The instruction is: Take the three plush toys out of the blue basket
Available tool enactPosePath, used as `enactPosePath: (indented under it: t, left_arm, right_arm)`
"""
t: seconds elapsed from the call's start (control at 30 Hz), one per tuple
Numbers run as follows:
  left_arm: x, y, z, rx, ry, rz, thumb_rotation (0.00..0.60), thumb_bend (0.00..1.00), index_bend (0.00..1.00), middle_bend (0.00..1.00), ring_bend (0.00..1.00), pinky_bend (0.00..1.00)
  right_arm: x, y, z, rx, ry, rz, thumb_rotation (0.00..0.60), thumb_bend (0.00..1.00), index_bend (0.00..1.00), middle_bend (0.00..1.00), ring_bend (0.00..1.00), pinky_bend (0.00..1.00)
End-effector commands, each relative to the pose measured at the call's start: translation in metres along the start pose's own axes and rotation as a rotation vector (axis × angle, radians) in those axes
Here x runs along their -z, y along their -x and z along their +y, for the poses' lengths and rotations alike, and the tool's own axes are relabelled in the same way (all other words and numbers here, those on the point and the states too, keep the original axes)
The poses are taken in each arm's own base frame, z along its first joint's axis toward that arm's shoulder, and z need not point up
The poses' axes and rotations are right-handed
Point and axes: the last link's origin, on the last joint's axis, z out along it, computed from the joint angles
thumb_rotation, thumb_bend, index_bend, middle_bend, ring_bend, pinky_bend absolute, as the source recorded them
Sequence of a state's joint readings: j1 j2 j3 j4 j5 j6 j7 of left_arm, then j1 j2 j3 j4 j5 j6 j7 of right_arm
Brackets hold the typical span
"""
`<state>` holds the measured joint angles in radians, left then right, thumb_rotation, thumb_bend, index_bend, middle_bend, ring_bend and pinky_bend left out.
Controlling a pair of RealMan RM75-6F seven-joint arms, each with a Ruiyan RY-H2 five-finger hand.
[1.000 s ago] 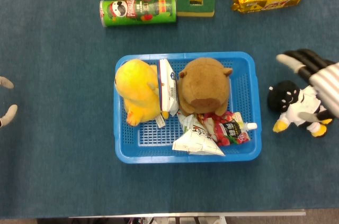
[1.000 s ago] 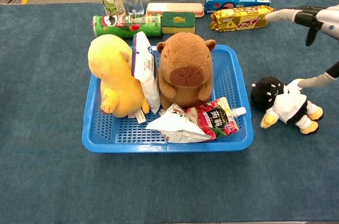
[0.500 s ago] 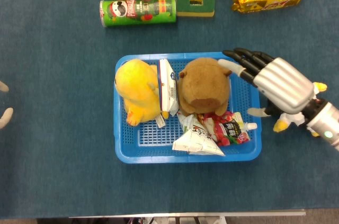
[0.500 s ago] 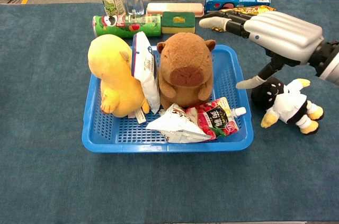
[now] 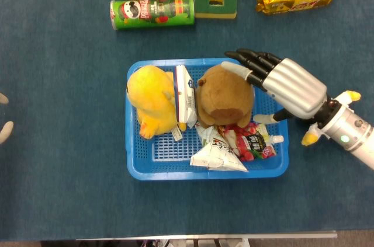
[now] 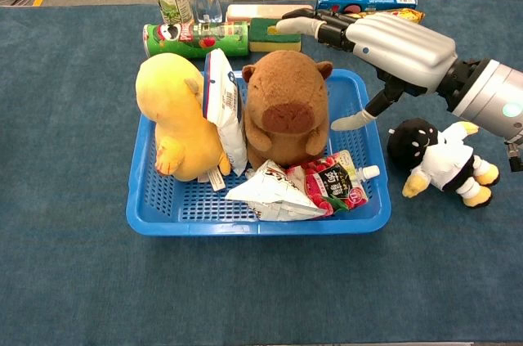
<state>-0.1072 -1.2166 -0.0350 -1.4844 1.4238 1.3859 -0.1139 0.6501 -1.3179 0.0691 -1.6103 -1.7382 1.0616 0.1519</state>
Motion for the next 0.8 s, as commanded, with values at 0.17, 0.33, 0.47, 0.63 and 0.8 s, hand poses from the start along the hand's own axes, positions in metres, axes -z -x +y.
enactPosePath:
  t: [0.17, 0.33, 0.47, 0.63, 0.8]
  left_arm:
    - [0.001, 0.001, -0.003, 0.002, -0.008, -0.004, 0.600, 0.25, 0.41, 0.14, 0.29, 0.52]
    - [0.002, 0.002, -0.004, 0.008, -0.012, -0.005, 0.600, 0.25, 0.41, 0.14, 0.29, 0.52]
    - [0.003, 0.002, -0.006, 0.010, -0.018, -0.007, 0.600, 0.25, 0.41, 0.14, 0.29, 0.52]
    - [0.005, 0.003, -0.009, 0.016, -0.029, -0.009, 0.600, 0.25, 0.41, 0.14, 0.29, 0.52]
    - [0.005, 0.004, -0.010, 0.018, -0.033, -0.010, 0.600, 0.25, 0.41, 0.14, 0.29, 0.52]
  right_arm:
    - [-0.007, 0.007, 0.004, -0.018, 0.002, -0.043, 0.600, 0.00, 0.01, 0.00, 0.00, 0.20]
    - [-0.017, 0.014, 0.008, -0.039, 0.013, -0.039, 0.600, 0.00, 0.01, 0.00, 0.00, 0.20]
    - [-0.025, 0.020, 0.010, -0.062, 0.017, -0.029, 0.600, 0.00, 0.01, 0.00, 0.00, 0.20]
    - [-0.033, 0.028, 0.013, -0.109, 0.012, 0.009, 0.600, 0.00, 0.01, 0.02, 0.00, 0.27]
    - [-0.038, 0.033, 0.017, -0.155, 0.004, 0.058, 0.600, 0.00, 0.08, 0.11, 0.14, 0.44]
